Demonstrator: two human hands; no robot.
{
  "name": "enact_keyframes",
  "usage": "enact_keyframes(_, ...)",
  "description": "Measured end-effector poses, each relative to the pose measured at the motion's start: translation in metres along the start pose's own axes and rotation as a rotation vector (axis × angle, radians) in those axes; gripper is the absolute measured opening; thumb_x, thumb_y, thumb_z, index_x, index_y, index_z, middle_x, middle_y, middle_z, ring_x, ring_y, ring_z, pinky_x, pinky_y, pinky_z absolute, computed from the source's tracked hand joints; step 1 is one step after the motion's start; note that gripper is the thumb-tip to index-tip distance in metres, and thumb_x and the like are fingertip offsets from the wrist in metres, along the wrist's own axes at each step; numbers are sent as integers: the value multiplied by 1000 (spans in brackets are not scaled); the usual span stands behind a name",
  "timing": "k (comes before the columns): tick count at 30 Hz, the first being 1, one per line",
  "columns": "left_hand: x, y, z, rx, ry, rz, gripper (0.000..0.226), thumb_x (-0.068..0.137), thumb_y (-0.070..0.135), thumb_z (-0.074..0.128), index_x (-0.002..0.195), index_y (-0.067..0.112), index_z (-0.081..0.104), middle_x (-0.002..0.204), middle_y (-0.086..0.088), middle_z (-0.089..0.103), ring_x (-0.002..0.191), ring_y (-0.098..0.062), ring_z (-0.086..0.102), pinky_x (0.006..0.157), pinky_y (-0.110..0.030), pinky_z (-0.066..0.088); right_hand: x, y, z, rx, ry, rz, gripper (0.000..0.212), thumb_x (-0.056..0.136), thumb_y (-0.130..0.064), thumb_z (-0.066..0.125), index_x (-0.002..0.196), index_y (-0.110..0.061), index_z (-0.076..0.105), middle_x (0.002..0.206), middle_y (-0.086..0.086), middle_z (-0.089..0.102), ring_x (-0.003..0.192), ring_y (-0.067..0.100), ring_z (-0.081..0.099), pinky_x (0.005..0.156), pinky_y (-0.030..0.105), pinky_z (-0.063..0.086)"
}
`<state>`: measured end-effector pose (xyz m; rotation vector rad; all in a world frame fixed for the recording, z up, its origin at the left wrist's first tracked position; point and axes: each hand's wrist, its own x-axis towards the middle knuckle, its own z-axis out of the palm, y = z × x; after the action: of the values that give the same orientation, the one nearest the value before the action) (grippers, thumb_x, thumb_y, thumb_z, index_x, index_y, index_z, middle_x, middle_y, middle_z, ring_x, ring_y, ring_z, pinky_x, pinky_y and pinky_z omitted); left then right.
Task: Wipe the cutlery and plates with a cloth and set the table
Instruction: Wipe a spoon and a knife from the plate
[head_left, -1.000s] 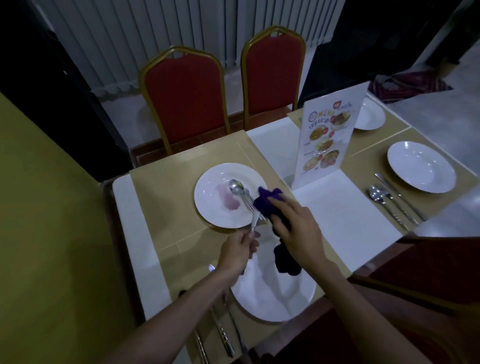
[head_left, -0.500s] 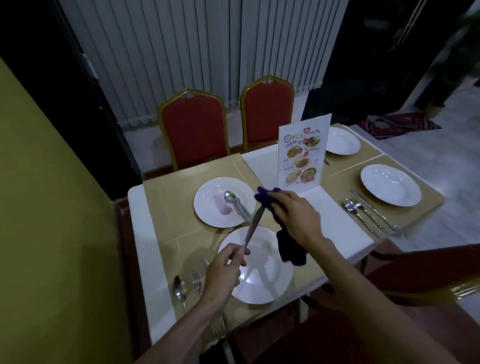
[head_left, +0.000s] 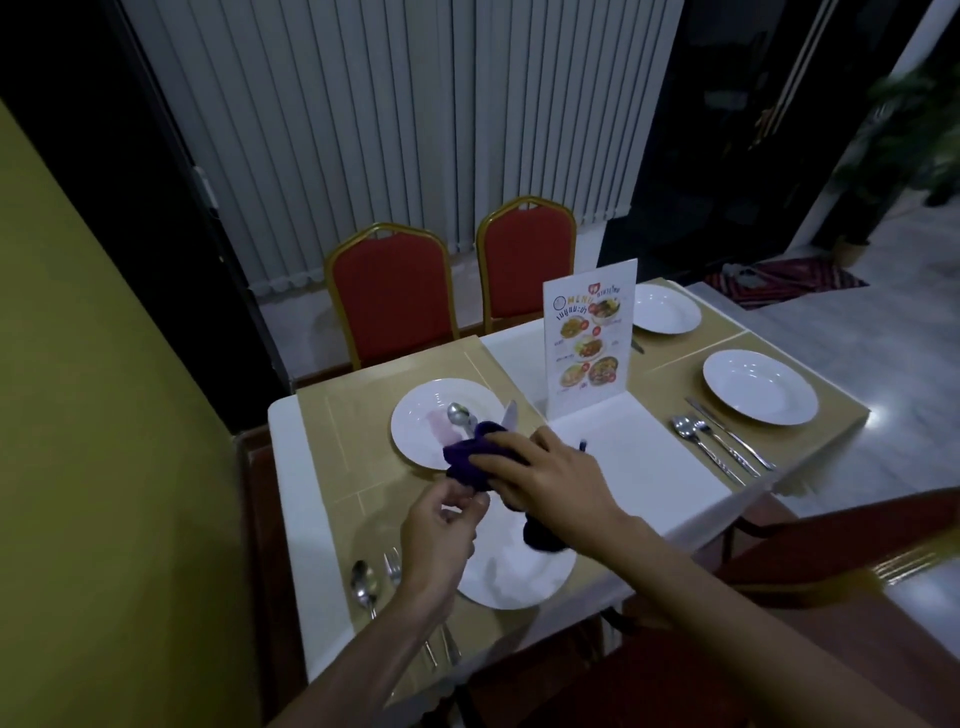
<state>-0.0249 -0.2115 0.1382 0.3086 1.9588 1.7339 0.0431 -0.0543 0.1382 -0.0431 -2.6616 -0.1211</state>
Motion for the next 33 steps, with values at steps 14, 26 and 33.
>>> enact_keyframes(14, 4, 24, 4, -339, -187, -207, 16, 94, 11, 63, 94, -2, 71, 76, -15, 65, 54, -22, 55, 48, -32, 41, 34, 4, -42, 1489, -282, 873, 25, 94, -34, 65, 116, -25, 59, 105, 8, 74, 93, 28, 72, 81, 39, 60)
enact_keyframes(26, 41, 48, -18, -177, -117, -26, 16, 92, 19, 67, 103, 9, 71, 109, 0, 67, 76, -9, 69, 63, -19, 52, 27, -17, -29, 1185, -336, 720, 23, 89, -19, 65, 106, -18, 50, 93, 9, 69, 77, 23, 71, 63, 26, 56)
enact_keyframes(33, 129, 70, -38, -154, 119, -7, 5, 91, 17, 66, 89, 14, 69, 98, -4, 70, 90, -17, 63, 74, -26, 54, 61, -37, 15, 1149, -347, 730, 24, 87, -21, 68, 100, -24, 48, 93, 4, 62, 73, 15, 64, 63, 27, 53)
